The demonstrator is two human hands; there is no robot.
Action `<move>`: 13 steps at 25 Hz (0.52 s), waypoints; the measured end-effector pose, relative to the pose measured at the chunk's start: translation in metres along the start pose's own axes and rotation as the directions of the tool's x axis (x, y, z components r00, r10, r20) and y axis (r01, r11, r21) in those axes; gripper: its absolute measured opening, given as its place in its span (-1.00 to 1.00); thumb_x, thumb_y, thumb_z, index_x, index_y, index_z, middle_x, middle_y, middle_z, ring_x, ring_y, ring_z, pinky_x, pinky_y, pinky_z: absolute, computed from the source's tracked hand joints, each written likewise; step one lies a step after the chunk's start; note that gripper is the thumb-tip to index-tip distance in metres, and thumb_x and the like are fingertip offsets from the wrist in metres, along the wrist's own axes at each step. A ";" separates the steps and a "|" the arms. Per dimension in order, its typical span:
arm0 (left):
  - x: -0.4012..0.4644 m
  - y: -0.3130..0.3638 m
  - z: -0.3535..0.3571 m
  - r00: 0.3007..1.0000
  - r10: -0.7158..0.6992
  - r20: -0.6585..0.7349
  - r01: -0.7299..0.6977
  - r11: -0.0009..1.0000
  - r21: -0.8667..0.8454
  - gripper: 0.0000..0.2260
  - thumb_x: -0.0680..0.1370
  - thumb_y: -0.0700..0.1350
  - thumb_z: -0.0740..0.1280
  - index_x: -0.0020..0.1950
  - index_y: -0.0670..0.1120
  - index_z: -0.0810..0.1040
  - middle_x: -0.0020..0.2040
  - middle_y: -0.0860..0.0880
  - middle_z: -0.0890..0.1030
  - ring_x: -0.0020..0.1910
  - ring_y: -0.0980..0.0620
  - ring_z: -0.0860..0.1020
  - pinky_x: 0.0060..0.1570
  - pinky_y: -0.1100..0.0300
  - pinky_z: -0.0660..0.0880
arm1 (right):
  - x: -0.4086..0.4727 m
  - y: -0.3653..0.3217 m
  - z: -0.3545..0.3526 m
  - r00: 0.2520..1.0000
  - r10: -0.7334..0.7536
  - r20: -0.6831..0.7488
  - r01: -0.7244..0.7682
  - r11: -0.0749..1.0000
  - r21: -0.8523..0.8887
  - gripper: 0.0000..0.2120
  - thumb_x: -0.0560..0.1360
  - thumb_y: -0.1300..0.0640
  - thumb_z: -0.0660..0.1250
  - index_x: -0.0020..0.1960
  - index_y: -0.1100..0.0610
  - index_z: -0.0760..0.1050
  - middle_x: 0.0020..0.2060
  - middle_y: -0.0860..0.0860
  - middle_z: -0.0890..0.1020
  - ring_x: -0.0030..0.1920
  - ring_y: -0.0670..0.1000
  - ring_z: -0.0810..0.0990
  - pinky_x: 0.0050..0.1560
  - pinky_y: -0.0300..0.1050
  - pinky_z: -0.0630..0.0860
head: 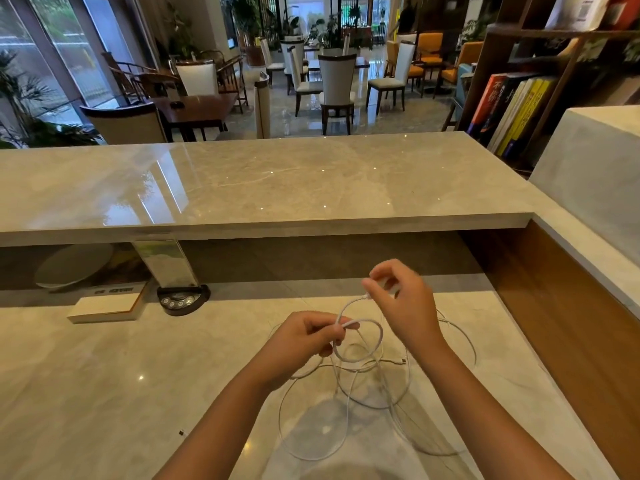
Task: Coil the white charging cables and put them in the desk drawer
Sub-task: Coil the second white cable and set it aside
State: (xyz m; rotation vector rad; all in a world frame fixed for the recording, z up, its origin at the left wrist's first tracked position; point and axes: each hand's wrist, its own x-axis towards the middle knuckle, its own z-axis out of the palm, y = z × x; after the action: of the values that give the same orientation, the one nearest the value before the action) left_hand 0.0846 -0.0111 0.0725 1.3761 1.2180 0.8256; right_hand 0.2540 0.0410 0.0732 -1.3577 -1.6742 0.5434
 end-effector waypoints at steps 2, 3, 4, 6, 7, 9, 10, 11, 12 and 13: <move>0.002 0.002 -0.001 0.999 -0.042 -0.034 0.036 0.986 -0.165 -0.76 0.59 -0.23 0.17 0.02 -0.17 0.64 -0.33 0.09 0.56 -0.29 0.09 0.45 -0.25 0.25 0.41 | -0.007 0.008 0.005 0.939 -0.337 -0.069 0.308 0.914 -0.266 -0.90 0.47 0.10 0.32 -0.11 0.11 0.57 -0.13 0.01 0.58 -0.05 -0.05 0.45 -0.12 -0.35 0.34; 0.004 0.003 -0.003 0.998 -0.051 -0.036 0.041 0.971 -0.235 -0.76 0.60 -0.23 0.16 0.03 -0.15 0.64 -0.32 0.03 0.54 -0.30 0.10 0.45 -0.26 0.26 0.41 | -0.010 0.012 0.005 0.906 -0.421 -0.029 0.398 0.875 -0.275 -0.82 0.52 0.07 0.24 -0.08 0.12 0.58 -0.12 0.03 0.60 -0.04 -0.04 0.45 -0.10 -0.30 0.36; 0.005 0.004 -0.004 0.998 -0.052 -0.036 0.039 0.954 -0.296 -0.75 0.60 -0.22 0.16 0.04 -0.15 0.64 -0.30 -0.01 0.52 -0.32 0.13 0.46 -0.28 0.29 0.42 | -0.012 0.013 0.004 0.897 -0.440 0.033 0.436 0.872 -0.224 -0.72 0.56 0.02 0.14 -0.03 0.12 0.59 -0.11 0.02 0.63 -0.03 -0.05 0.47 -0.07 -0.24 0.38; 0.007 0.004 -0.008 0.998 -0.041 -0.038 0.023 0.921 -0.389 -0.76 0.60 -0.23 0.15 0.07 -0.20 0.61 -0.28 -0.04 0.48 -0.36 0.17 0.45 -0.34 0.34 0.41 | -0.017 0.012 0.003 0.921 -0.360 0.151 0.377 0.920 -0.105 -0.64 0.58 -0.06 0.07 0.10 0.07 0.57 -0.01 -0.02 0.65 0.04 -0.12 0.49 0.05 -0.22 0.38; 0.007 0.005 -0.008 0.998 -0.038 -0.042 0.018 0.915 -0.403 -0.75 0.60 -0.24 0.14 0.08 -0.22 0.60 -0.28 -0.05 0.47 -0.38 0.18 0.45 -0.36 0.35 0.40 | -0.019 0.012 0.003 0.933 -0.300 0.197 0.318 0.946 -0.068 -0.68 0.55 -0.06 0.15 0.15 0.05 0.55 0.05 -0.05 0.63 0.07 -0.16 0.48 0.10 -0.28 0.36; 0.006 0.007 -0.007 0.998 -0.037 -0.044 0.017 0.919 -0.393 -0.76 0.60 -0.25 0.14 0.08 -0.26 0.59 -0.30 -0.04 0.49 -0.41 0.18 0.46 -0.37 0.36 0.41 | -0.021 0.009 0.005 0.955 -0.150 0.256 0.157 0.988 -0.006 -0.74 0.49 0.10 0.32 0.18 0.02 0.55 0.04 -0.10 0.62 0.02 -0.23 0.51 0.09 -0.42 0.37; 0.006 0.008 -0.006 0.998 -0.044 -0.052 0.021 0.926 -0.376 -0.76 0.60 -0.26 0.14 0.06 -0.26 0.60 -0.33 -0.02 0.51 -0.41 0.18 0.48 -0.36 0.35 0.43 | -0.021 0.006 0.003 0.956 -0.041 0.290 0.023 0.998 0.065 -0.74 0.49 0.18 0.33 0.16 0.02 0.56 -0.02 -0.11 0.64 -0.04 -0.23 0.56 0.06 -0.40 0.45; 0.006 0.008 -0.006 0.996 -0.053 -0.072 0.025 0.937 -0.349 -0.76 0.60 -0.25 0.15 0.02 -0.23 0.62 -0.35 -0.01 0.53 -0.39 0.17 0.50 -0.32 0.33 0.47 | -0.020 0.002 0.000 0.939 0.068 0.338 -0.127 0.980 0.154 -0.73 0.49 0.24 0.30 0.15 0.02 0.56 -0.09 -0.10 0.68 -0.12 -0.19 0.62 0.03 -0.31 0.54; 0.007 0.007 -0.006 0.992 -0.064 -0.106 0.028 0.951 -0.309 -0.75 0.59 -0.24 0.16 -0.04 -0.16 0.64 -0.35 -0.01 0.55 -0.34 0.13 0.52 -0.26 0.29 0.50 | -0.019 -0.001 -0.003 0.908 0.153 0.390 -0.260 0.936 0.238 -0.71 0.50 0.27 0.27 0.17 0.03 0.54 -0.16 -0.05 0.71 -0.17 -0.13 0.66 0.00 -0.22 0.59; 0.008 0.004 -0.008 0.986 -0.074 -0.147 0.035 0.966 -0.257 -0.74 0.59 -0.22 0.18 -0.12 -0.09 0.66 -0.33 -0.03 0.57 -0.29 0.06 0.53 -0.20 0.23 0.50 | -0.019 -0.004 -0.006 0.876 0.205 0.436 -0.359 0.881 0.308 -0.70 0.52 0.29 0.24 0.18 0.03 0.51 -0.22 0.01 0.72 -0.21 -0.07 0.68 -0.06 -0.19 0.61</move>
State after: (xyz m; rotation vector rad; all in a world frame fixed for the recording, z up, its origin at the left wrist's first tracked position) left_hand 0.0800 -0.0005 0.0772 1.0827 1.2158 1.0270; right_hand 0.2568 0.0208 0.0730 -1.2642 -1.5604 1.3243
